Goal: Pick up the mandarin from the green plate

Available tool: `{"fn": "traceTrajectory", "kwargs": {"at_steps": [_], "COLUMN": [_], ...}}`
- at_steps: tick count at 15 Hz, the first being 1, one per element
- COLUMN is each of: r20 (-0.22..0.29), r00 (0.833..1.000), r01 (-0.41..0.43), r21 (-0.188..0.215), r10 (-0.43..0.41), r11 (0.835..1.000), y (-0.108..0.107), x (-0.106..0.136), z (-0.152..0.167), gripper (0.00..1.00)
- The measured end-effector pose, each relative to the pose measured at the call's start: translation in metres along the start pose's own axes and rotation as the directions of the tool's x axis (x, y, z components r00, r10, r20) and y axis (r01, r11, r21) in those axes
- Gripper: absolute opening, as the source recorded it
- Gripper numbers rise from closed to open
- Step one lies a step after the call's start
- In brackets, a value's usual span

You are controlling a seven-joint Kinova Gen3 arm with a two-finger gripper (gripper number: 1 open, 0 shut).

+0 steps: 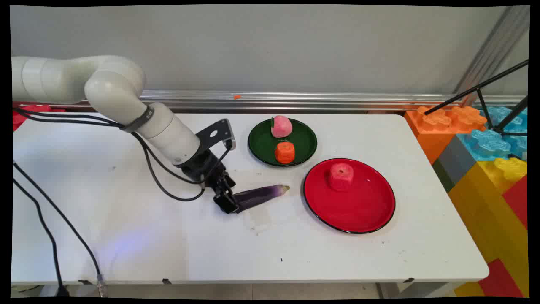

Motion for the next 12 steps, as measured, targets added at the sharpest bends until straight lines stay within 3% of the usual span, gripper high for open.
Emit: {"fn": "traceTrajectory", "kwargs": {"at_steps": [5,9,12], "r20": [-0.097,-0.211,-0.261], "r00": [0.995,0.976,0.962], "r01": [-0.011,-0.031,-0.047], "r21": [0.028,0.084,0.114], "r10": [0.014,0.048,0.076], "r11": [1.0,0.996,0.992], "y": [-0.008,-0.03,-0.046], "x": [0.03,0.06,0.075], "z": [-0.008,-0.022,-0.029], "gripper": [1.0,1.0,1.0]}}
